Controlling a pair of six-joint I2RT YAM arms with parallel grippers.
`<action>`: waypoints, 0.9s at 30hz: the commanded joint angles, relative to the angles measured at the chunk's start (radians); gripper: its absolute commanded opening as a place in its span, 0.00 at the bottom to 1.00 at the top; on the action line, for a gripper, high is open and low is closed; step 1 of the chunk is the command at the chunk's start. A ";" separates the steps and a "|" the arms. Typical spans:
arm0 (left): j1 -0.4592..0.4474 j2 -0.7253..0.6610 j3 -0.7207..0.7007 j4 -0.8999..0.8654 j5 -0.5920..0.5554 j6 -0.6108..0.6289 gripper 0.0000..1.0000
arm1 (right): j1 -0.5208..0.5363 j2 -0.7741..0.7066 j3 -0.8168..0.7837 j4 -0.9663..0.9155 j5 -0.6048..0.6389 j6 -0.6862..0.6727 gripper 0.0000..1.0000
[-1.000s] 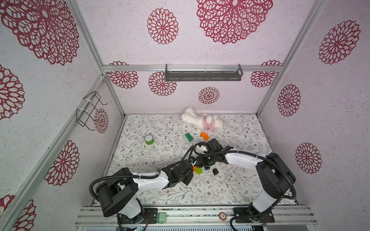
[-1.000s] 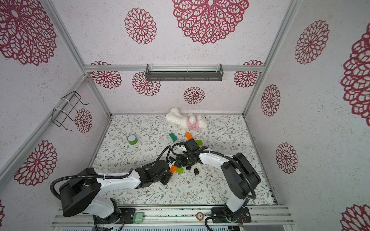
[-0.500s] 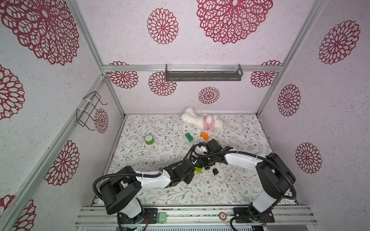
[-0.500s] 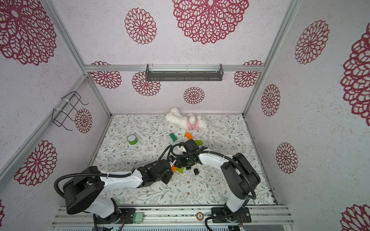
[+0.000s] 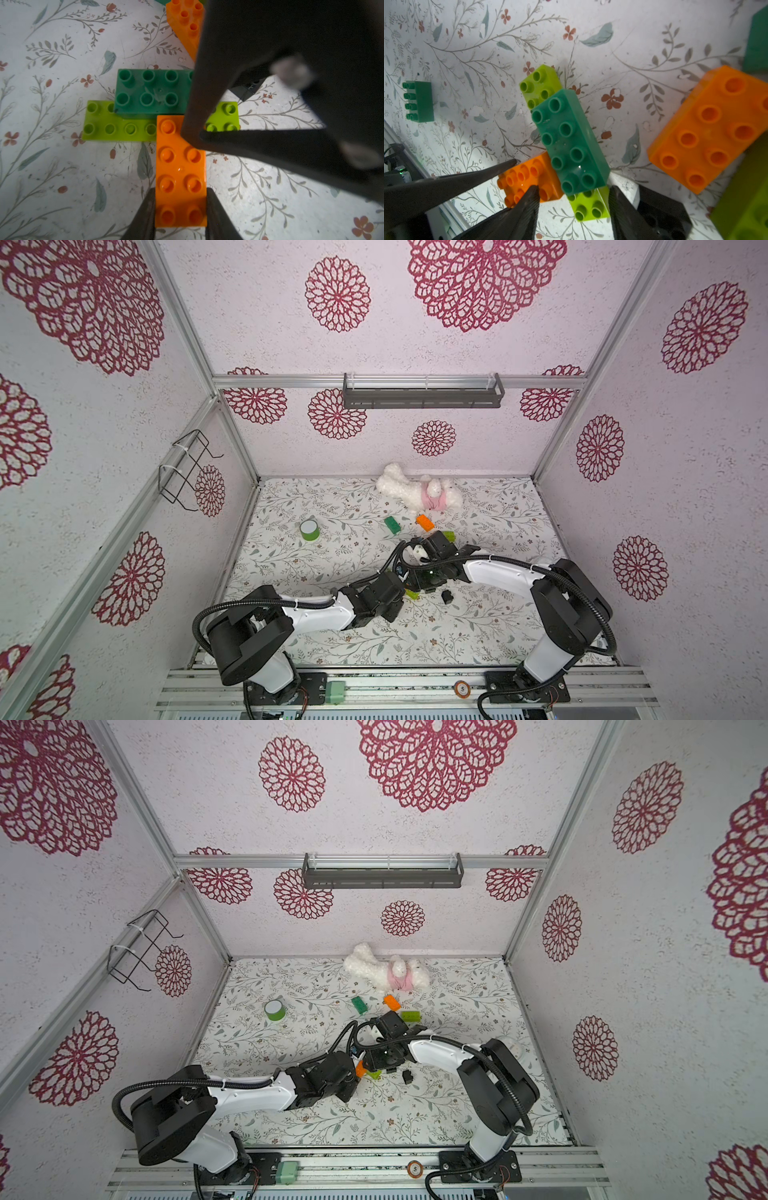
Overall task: Assemble a small pinwheel with lego
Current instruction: Assemble the lego brick with the lego brick.
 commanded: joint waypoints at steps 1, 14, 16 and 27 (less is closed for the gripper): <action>-0.012 0.005 0.019 0.002 0.013 -0.007 0.22 | 0.009 0.011 0.014 -0.061 0.102 -0.006 0.56; -0.013 -0.013 0.018 -0.027 -0.035 -0.018 0.19 | 0.019 0.027 -0.003 -0.085 0.133 0.013 0.56; -0.014 -0.009 0.022 -0.029 -0.025 -0.014 0.19 | 0.019 0.029 -0.002 -0.088 0.140 0.015 0.56; -0.018 -0.014 0.016 0.008 -0.044 -0.008 0.25 | 0.021 0.019 -0.059 -0.085 0.172 0.048 0.57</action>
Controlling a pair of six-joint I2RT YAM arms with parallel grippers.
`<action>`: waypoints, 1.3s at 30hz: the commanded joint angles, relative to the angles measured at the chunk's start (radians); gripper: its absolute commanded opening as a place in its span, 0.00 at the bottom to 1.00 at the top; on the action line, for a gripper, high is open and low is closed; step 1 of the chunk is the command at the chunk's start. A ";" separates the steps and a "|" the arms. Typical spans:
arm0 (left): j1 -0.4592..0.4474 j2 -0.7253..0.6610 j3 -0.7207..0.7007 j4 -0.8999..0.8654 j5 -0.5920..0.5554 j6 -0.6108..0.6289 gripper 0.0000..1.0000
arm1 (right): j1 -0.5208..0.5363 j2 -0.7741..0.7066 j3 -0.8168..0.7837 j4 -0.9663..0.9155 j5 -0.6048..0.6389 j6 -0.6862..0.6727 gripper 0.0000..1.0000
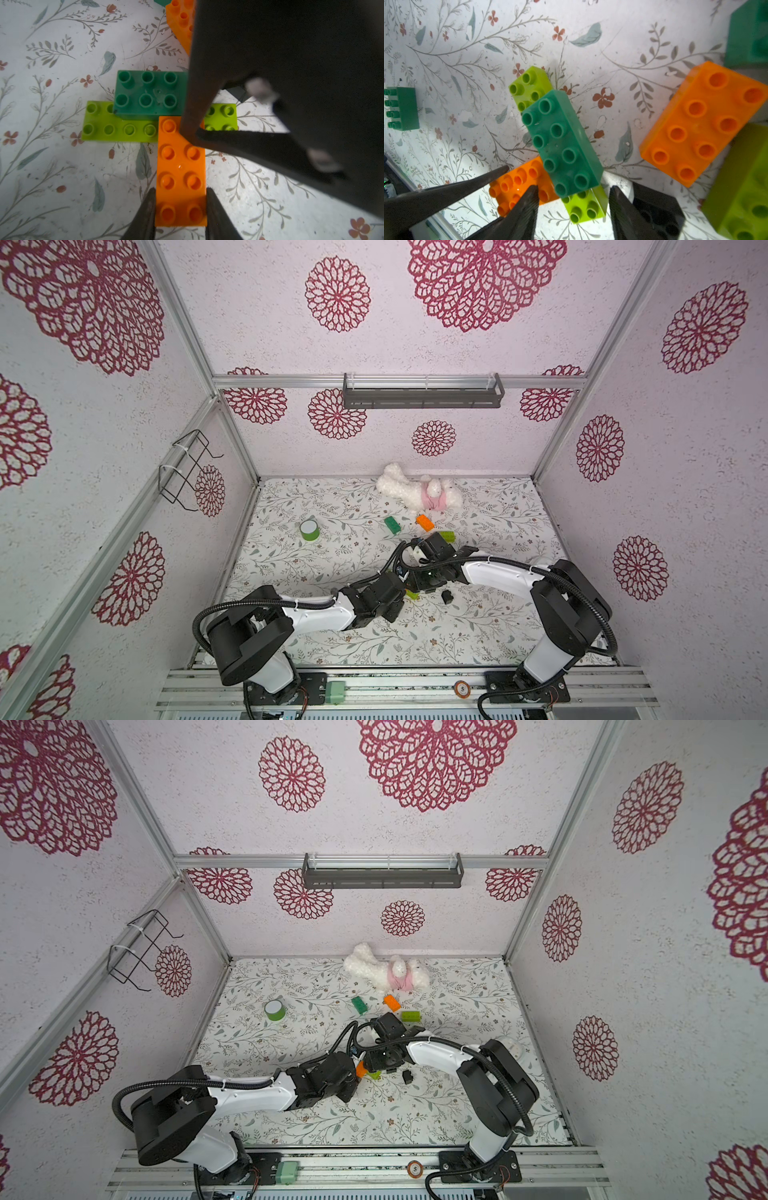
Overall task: Assemble a small pinwheel with lego
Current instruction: Assemble the lego brick with the lego brick.
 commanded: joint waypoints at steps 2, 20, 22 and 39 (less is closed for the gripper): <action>-0.011 -0.018 0.008 0.014 -0.043 -0.002 0.26 | 0.005 0.022 -0.063 -0.079 0.108 0.014 0.57; -0.011 -0.125 -0.040 0.043 -0.053 0.016 0.67 | 0.009 -0.032 -0.010 -0.043 -0.025 0.030 0.61; -0.009 -0.177 -0.073 0.077 -0.048 0.016 0.76 | 0.009 -0.042 -0.007 -0.026 -0.059 0.032 0.67; 0.342 -0.731 -0.210 -0.043 0.173 -0.254 0.97 | -0.025 -0.063 -0.068 0.101 -0.202 0.068 0.93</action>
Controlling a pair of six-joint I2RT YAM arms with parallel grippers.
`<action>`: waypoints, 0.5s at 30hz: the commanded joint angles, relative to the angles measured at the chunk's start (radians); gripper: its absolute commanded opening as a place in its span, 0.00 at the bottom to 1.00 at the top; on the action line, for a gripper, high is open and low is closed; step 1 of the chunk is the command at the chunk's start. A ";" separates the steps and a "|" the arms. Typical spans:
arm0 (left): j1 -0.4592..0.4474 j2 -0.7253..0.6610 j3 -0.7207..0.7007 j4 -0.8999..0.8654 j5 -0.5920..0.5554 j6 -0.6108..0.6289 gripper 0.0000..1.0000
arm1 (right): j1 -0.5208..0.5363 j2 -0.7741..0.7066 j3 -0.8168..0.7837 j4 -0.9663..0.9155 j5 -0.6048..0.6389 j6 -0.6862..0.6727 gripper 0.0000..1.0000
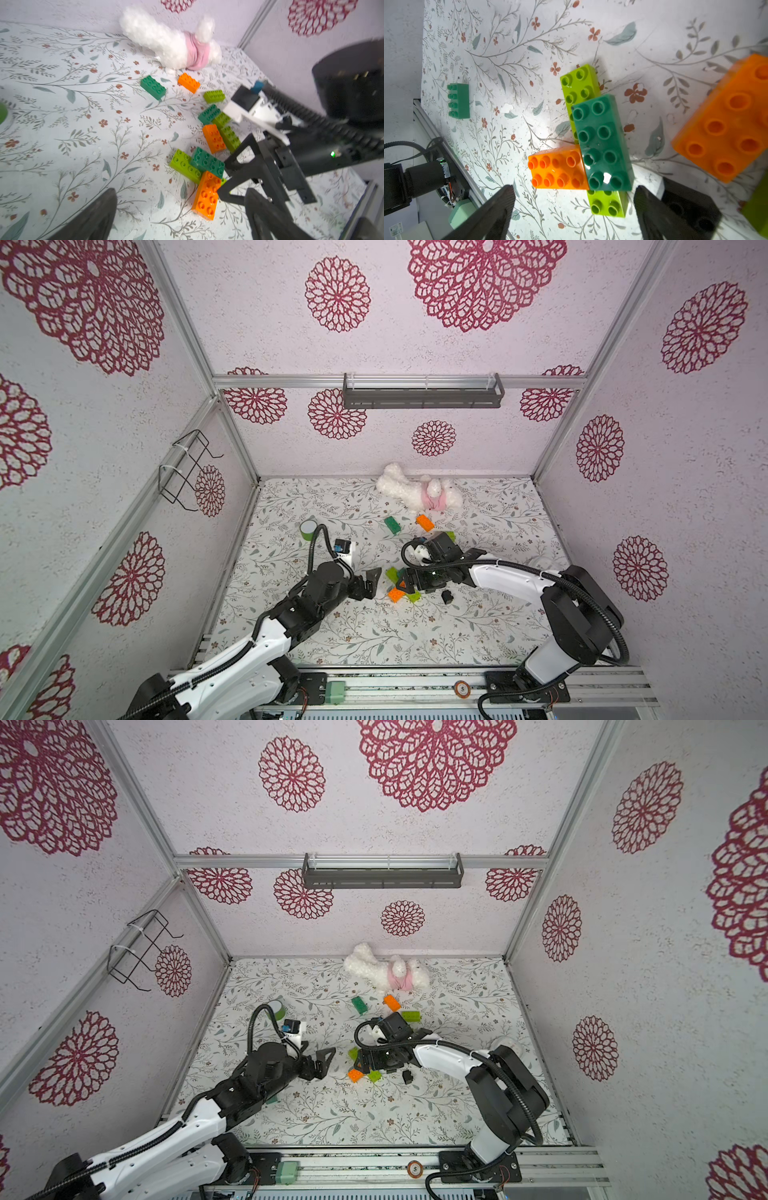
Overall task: Assemble a small pinwheel with lego
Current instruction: Adjust the lego brick at the center of the board.
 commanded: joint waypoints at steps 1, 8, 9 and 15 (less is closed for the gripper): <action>0.060 -0.063 -0.007 -0.066 0.080 -0.087 0.97 | -0.003 0.002 -0.018 0.038 -0.037 0.033 0.92; 0.164 -0.081 0.026 -0.178 0.117 -0.133 0.97 | 0.014 0.023 -0.045 0.123 -0.096 0.098 0.91; 0.173 -0.079 0.025 -0.181 0.124 -0.141 0.97 | 0.019 0.027 -0.048 0.140 -0.107 0.113 0.90; 0.205 -0.065 0.046 -0.218 0.122 -0.179 0.97 | 0.042 0.050 -0.050 0.208 -0.107 0.178 0.89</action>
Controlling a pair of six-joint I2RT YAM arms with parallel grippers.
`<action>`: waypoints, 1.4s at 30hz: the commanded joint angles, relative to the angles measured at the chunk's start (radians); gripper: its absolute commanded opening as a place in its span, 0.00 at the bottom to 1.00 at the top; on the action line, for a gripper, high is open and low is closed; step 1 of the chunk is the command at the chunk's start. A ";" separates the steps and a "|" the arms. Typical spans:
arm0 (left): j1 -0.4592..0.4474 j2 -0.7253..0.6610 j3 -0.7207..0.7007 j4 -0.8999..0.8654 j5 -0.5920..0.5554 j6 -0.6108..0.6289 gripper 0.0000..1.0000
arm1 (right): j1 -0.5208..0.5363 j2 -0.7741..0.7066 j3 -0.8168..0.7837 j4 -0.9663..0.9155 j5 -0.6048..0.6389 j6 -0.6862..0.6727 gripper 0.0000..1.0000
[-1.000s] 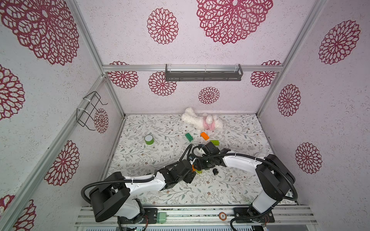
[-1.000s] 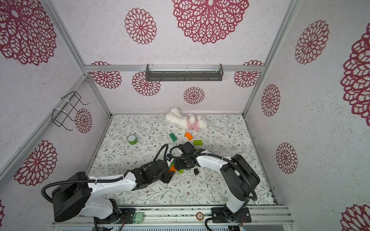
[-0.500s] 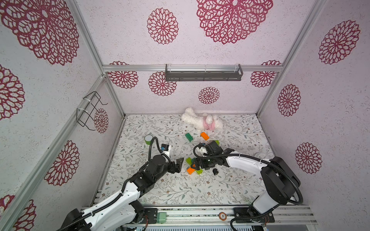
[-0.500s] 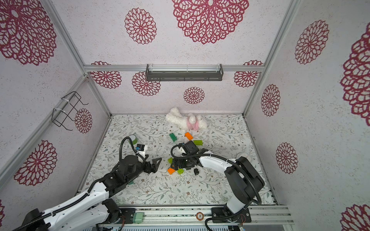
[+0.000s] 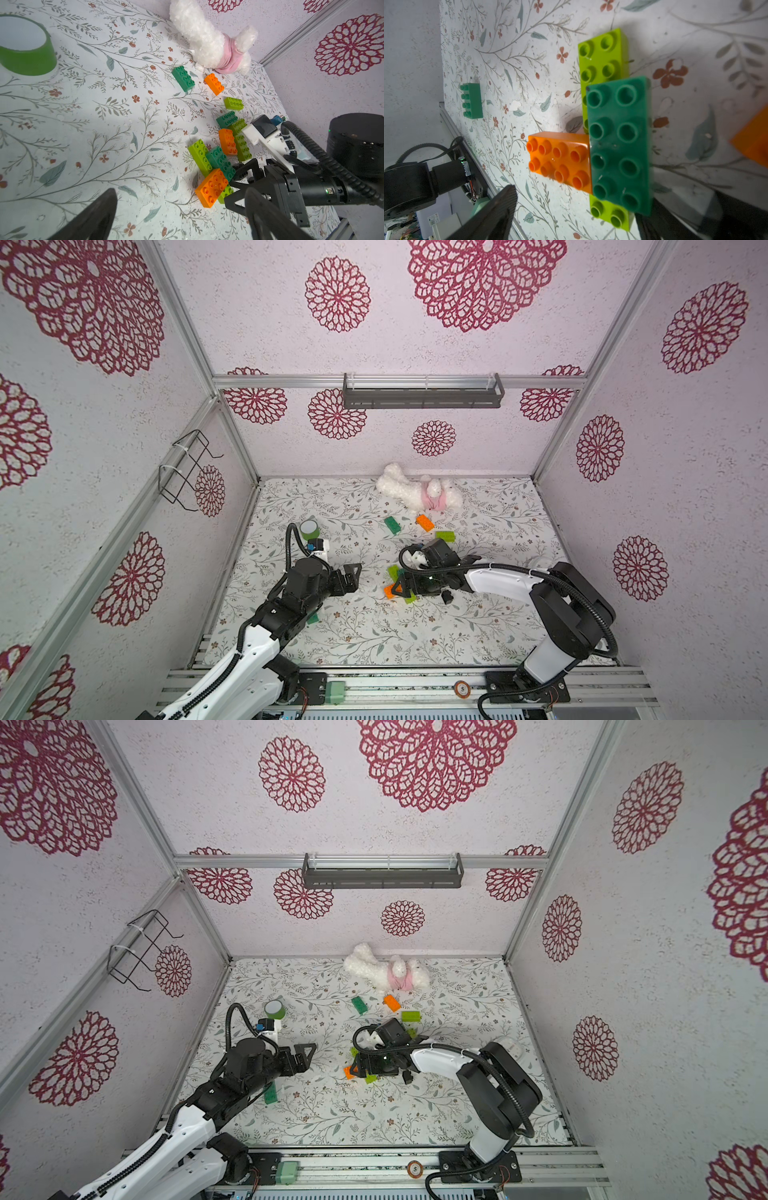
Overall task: Assemble a small pinwheel with lego
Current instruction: Adjust the lego brick at the center of the board.
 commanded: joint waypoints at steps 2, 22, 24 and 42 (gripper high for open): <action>0.015 0.003 0.035 -0.023 0.009 -0.039 0.97 | 0.016 0.012 0.007 0.072 -0.011 0.065 0.89; 0.029 0.028 0.076 -0.086 -0.033 -0.086 0.97 | 0.024 0.047 0.029 0.178 0.057 0.171 0.87; 0.033 0.014 0.101 -0.199 -0.105 -0.139 0.97 | 0.024 0.029 0.029 0.145 0.084 0.148 0.90; -0.038 -0.070 -0.053 -0.585 -0.331 -0.581 1.00 | -0.005 -0.043 -0.023 0.096 0.020 0.016 0.99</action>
